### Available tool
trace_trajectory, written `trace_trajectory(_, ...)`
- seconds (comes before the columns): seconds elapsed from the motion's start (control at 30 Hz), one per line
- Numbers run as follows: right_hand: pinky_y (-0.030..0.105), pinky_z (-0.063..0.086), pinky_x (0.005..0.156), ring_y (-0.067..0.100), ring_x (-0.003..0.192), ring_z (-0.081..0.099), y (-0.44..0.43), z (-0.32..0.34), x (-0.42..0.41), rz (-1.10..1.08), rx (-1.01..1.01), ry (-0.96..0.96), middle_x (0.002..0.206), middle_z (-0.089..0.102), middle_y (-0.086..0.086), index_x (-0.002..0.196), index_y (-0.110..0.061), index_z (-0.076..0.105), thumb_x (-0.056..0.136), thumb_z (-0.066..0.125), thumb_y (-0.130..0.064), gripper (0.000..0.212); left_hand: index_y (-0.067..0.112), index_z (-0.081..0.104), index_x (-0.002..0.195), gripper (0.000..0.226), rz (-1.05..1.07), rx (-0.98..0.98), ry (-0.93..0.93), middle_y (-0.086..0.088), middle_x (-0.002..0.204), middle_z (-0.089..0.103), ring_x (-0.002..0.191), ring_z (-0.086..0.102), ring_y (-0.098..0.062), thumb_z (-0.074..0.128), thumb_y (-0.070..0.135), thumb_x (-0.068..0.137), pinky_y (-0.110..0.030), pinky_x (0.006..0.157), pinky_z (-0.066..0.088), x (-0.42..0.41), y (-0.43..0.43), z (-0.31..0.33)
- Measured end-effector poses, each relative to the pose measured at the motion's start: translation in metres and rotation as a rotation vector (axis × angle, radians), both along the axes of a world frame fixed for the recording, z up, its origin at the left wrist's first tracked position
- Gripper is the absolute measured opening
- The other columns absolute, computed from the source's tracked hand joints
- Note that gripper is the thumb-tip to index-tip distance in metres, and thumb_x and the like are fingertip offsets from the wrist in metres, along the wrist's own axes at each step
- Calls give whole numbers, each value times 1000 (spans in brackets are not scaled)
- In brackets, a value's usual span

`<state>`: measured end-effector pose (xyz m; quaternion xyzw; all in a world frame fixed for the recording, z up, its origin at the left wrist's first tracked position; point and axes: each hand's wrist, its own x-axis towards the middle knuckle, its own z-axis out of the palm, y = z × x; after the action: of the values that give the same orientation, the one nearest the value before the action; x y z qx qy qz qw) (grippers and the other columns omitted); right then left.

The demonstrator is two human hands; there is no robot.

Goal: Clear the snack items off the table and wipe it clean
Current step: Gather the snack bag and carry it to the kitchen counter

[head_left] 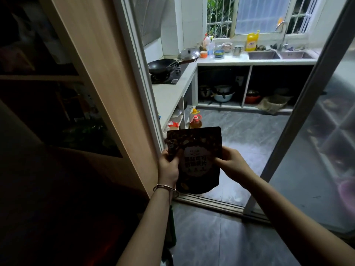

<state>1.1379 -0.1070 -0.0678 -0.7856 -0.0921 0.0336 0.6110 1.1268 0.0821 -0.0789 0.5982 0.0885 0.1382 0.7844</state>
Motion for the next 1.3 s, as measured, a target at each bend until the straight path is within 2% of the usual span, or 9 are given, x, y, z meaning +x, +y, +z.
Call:
trace_trajectory(0.23, 47, 54, 86, 13, 88, 67, -5, -14, 74, 39, 1, 9, 90, 74, -2, 85, -27, 69, 82, 67, -9, 18, 8, 59, 93, 11, 38, 16, 48, -5, 87, 66, 75, 66, -5, 56, -1, 90, -17, 66, 53, 67, -6, -11)
trace_trajectory(0.4, 40, 56, 84, 10, 89, 68, -15, -17, 148, 100, -6, 27, 92, 74, -3, 86, -29, 69, 82, 65, -5, 24, 12, 60, 90, 11, 122, 28, 70, -8, 93, 65, 93, 60, -24, 59, 0, 89, -40, 89, 48, 133, -16, -13)
trace_trajectory(0.5, 36, 55, 81, 10, 87, 67, -21, -14, 193, 126, -15, 14, 92, 74, 0, 91, -21, 70, 83, 63, -3, 21, 8, 61, 102, 14, 170, 28, 79, -11, 103, 67, 99, 63, -26, 60, 4, 89, -38, 91, 50, 170, -23, -14)
trace_trajectory(0.63, 35, 56, 82, 11, 91, 68, -25, -9, 243, 167, -16, 19, 94, 74, -3, 95, -20, 70, 84, 64, -6, 19, 5, 60, 105, 16, 205, 9, 59, -10, 102, 67, 96, 64, -20, 59, 4, 89, -27, 84, 54, 210, -30, -12)
trace_trajectory(0.77, 36, 57, 83, 9, 90, 69, -24, -17, 281, 169, 4, 48, 94, 74, -5, 94, -20, 70, 84, 65, -8, 16, 14, 61, 102, 14, 212, 43, 96, -8, 106, 68, 102, 64, -22, 63, 13, 88, -31, 84, 52, 248, -28, -22)
trace_trajectory(0.9, 42, 56, 83, 10, 87, 69, -14, -28, 317, 163, -12, 69, 90, 74, -5, 87, -23, 69, 83, 68, -10, 14, 6, 58, 110, 20, 226, 87, 124, -5, 103, 66, 94, 64, -14, 58, 14, 91, -18, 73, 51, 284, -20, -25)
trace_trajectory(1.1, 43, 56, 84, 12, 90, 69, 13, -31, 387, 163, -46, 55, 92, 74, -5, 87, -27, 70, 82, 68, -10, 18, 14, 59, 97, 5, 233, 119, 135, -3, 97, 67, 88, 64, -12, 57, 14, 92, -15, 70, 51, 351, 5, -30)
trace_trajectory(1.2, 34, 57, 80, 11, 90, 68, 28, -26, 425, 175, -72, 32, 92, 73, -5, 90, -23, 69, 83, 68, -12, 13, 20, 60, 98, 7, 226, 134, 111, -8, 107, 67, 102, 64, -24, 61, 21, 91, -34, 87, 53, 394, 23, -32)
trace_trajectory(1.3, 23, 56, 77, 6, 91, 67, 38, -20, 457, 241, -111, 28, 95, 72, -5, 96, -18, 68, 85, 68, -16, 11, 27, 62, 92, 23, 256, 122, 124, -10, 108, 68, 105, 63, -29, 67, 43, 76, -51, 95, 49, 434, 39, -37)
